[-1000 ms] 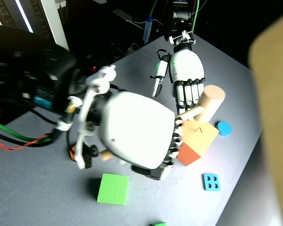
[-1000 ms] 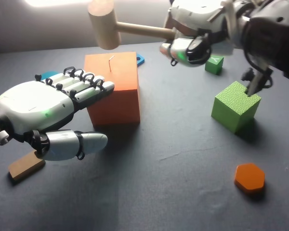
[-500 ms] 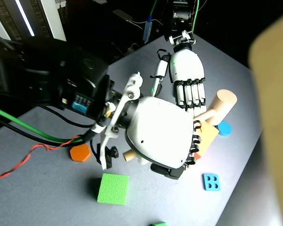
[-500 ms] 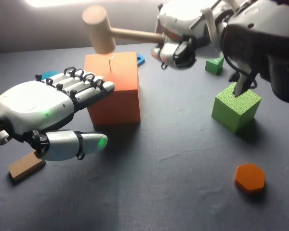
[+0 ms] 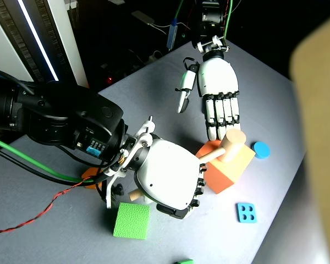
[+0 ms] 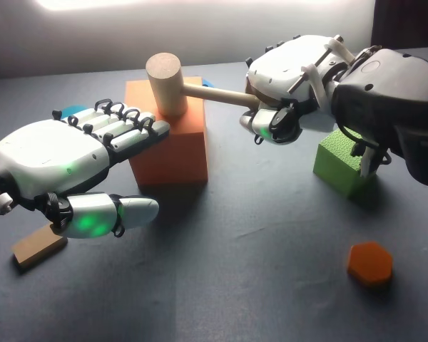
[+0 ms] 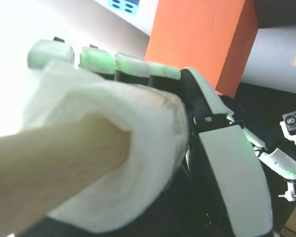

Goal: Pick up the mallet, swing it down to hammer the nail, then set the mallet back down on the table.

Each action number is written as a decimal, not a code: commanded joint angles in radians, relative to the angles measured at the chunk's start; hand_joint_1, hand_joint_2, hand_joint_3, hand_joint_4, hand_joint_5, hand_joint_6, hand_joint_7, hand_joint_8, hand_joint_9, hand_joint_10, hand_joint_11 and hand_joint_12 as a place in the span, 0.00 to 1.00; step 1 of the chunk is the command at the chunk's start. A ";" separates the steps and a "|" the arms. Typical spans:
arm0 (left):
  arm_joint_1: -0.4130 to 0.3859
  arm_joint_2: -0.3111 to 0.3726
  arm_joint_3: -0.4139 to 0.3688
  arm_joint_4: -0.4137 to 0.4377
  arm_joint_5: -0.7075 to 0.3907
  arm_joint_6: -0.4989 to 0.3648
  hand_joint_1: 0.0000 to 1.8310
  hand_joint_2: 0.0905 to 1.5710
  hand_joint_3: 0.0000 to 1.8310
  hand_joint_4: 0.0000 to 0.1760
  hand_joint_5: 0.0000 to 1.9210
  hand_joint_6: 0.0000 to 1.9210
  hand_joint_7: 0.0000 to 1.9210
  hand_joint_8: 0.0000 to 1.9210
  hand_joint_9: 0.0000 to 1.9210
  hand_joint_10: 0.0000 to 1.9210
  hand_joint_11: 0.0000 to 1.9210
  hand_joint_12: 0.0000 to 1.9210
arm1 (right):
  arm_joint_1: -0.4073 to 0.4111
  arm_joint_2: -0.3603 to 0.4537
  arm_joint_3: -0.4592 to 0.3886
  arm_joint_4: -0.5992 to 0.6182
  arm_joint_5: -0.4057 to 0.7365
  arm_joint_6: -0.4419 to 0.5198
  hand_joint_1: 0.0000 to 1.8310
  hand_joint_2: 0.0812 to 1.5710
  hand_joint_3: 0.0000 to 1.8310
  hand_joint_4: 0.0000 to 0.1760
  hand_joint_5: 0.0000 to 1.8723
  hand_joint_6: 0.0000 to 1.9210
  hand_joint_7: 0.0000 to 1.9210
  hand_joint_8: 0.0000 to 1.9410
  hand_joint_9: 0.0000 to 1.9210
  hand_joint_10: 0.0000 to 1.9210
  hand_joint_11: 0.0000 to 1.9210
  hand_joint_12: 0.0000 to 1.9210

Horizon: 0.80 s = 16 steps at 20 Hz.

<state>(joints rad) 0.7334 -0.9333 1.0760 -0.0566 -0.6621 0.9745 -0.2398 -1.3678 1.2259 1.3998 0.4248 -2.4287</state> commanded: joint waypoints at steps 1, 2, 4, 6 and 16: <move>-0.009 -0.003 0.006 -0.003 -0.079 0.001 0.00 0.83 0.00 0.00 0.01 0.00 0.02 0.00 0.00 0.00 0.00 0.00 | 0.013 0.007 0.004 -0.041 0.028 -0.004 0.30 0.94 0.00 0.00 0.49 1.00 0.54 1.00 0.55 1.00 0.59 1.00; -0.010 -0.002 0.006 -0.003 -0.079 0.001 0.00 0.83 0.00 0.00 0.01 0.00 0.02 0.01 0.00 0.00 0.01 0.00 | 0.028 0.017 -0.002 -0.040 0.030 -0.002 0.30 0.94 0.00 0.00 0.49 1.00 0.54 1.00 0.55 1.00 0.59 1.00; -0.011 -0.003 0.006 -0.003 -0.079 0.001 0.00 0.83 0.00 0.00 0.01 0.00 0.01 0.00 0.00 0.00 0.00 0.00 | 0.055 0.054 -0.037 -0.040 0.026 0.003 0.31 0.93 0.00 0.00 0.48 1.00 0.54 1.00 0.56 1.00 0.60 1.00; -0.011 -0.002 0.005 -0.003 -0.079 0.001 0.00 0.83 0.00 0.00 0.02 0.00 0.01 0.00 0.00 0.00 0.00 0.00 | 0.073 0.101 -0.083 -0.040 0.011 -0.002 0.30 0.93 0.00 0.00 0.49 1.00 0.55 1.00 0.56 1.00 0.60 1.00; -0.009 0.014 -0.004 -0.002 -0.079 -0.013 0.00 0.83 0.00 0.00 0.00 0.00 0.00 0.00 0.00 0.00 0.00 0.00 | 0.086 0.384 -0.352 -0.645 -0.186 0.311 0.30 0.93 0.00 0.00 0.48 1.00 0.53 1.00 0.55 1.00 0.59 1.00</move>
<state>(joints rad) 0.7303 -0.9287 1.0710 -0.0559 -0.6552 0.9653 -0.1707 -0.9874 0.8783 0.7757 0.1825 -2.1208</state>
